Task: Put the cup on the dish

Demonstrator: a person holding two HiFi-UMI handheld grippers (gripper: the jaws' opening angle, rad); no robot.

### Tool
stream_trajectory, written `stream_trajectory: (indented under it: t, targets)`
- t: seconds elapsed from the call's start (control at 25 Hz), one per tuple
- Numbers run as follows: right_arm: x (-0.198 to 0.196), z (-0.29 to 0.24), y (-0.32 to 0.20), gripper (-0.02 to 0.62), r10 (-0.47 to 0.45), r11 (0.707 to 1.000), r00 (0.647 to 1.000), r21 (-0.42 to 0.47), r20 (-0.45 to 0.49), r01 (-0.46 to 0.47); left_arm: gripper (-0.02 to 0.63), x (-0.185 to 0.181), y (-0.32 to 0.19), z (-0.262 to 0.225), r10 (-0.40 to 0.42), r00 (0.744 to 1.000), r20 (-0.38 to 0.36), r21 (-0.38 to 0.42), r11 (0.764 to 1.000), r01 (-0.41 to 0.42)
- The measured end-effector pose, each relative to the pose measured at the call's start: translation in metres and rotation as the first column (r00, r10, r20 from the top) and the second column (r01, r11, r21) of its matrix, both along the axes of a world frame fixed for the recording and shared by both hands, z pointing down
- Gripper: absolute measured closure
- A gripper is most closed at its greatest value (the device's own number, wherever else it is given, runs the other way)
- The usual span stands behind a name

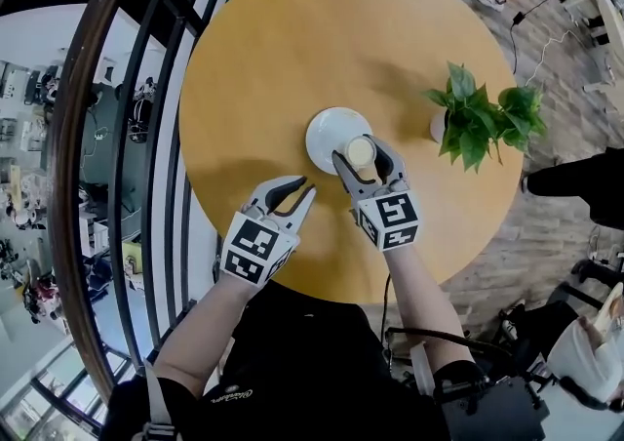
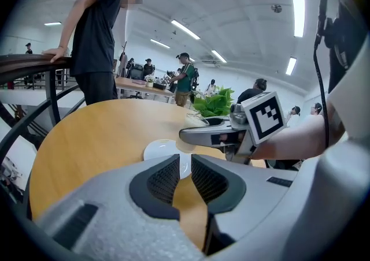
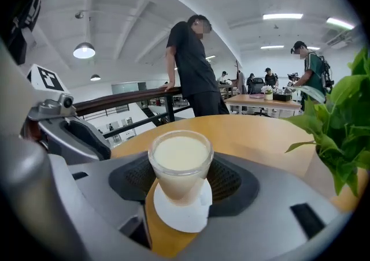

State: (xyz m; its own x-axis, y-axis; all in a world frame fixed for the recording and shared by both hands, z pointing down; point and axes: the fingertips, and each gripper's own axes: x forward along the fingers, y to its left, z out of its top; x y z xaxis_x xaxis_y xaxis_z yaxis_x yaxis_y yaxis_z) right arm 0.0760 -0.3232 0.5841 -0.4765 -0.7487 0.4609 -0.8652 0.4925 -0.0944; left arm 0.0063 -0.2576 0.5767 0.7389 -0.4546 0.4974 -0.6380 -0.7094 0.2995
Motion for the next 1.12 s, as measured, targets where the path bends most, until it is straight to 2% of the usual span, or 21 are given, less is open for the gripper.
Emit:
stream_trajectory:
  t: [0.32,1.12]
  targets:
    - [-0.004,0.035,-0.023,0.337,-0.016,0.998,0.996,-0.058,-0.082,0.011,0.540,-0.001,-0.001,0.007,0.000,1.000,0.011,-0.008,1.000,0.000]
    - [-0.008,0.057,-0.033,0.337,-0.042,0.994,0.989,-0.101,-0.141,0.027,0.540,-0.004,0.005,0.014,0.013,1.000,0.026,-0.022,1.000,-0.013]
